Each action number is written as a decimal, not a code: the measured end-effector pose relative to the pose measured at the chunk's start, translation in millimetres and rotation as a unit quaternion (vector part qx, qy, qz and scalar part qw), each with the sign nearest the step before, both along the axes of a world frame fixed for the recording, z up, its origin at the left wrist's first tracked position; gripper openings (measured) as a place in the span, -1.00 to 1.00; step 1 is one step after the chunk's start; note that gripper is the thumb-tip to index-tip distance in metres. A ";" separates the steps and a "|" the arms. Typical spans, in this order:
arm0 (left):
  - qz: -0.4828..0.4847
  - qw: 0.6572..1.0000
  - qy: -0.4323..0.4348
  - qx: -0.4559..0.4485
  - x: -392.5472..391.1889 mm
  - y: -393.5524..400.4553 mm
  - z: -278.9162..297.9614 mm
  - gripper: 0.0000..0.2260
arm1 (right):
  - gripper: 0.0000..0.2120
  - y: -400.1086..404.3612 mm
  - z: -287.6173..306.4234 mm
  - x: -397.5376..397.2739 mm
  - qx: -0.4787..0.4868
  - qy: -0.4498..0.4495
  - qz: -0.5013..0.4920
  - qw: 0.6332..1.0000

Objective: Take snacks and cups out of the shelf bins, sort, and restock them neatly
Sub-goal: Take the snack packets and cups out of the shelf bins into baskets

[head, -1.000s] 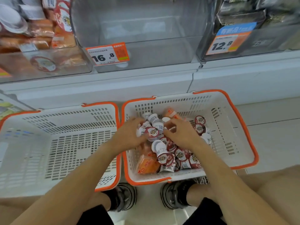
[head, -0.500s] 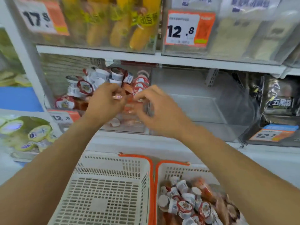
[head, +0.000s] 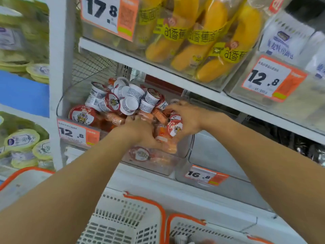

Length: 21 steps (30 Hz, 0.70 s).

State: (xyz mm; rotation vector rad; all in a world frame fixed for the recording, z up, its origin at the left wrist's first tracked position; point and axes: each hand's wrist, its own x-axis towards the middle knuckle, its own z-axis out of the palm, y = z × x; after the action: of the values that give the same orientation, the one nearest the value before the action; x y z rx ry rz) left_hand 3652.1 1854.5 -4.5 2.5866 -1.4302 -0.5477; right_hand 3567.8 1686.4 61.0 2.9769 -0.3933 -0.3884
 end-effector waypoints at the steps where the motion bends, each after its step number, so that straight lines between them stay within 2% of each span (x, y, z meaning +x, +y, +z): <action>1: -0.003 1.000 -0.013 -0.005 -2.0 -1.5 -1.1 -0.29 | 0.15 -1.8 2.1 1.2 0.006 -0.012 0.017 1.000; 5: -0.032 0.997 -0.015 -0.069 0.3 -6.2 -7.7 -0.56 | -0.04 -2.9 6.2 4.2 -0.004 0.003 0.015 1.000; 10: -0.013 0.987 -0.011 -0.162 -5.6 -0.8 -8.8 -0.64 | -0.17 7.7 5.3 9.2 0.001 0.024 -0.009 1.000; 17: 0.012 0.956 0.030 -0.293 -0.8 14.1 -12.1 -0.71 | -0.25 11.9 0.4 -16.2 0.096 -0.028 0.015 0.995; 19: 0.012 0.955 0.061 -0.289 -1.7 15.4 -8.8 -0.67 | -0.29 16.5 0.6 -25.5 0.113 -0.057 0.039 0.991; 21: 0.005 0.965 0.104 -0.242 -2.1 15.6 -6.0 -0.69 | -0.31 18.0 1.3 -36.6 0.129 -0.106 0.046 0.985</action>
State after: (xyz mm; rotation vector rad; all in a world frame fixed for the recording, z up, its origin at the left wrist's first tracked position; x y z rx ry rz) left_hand 3650.0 1870.1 -10.5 2.0868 -1.2862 -0.3913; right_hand 3531.1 1704.4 62.3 3.2872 -0.2377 -0.1188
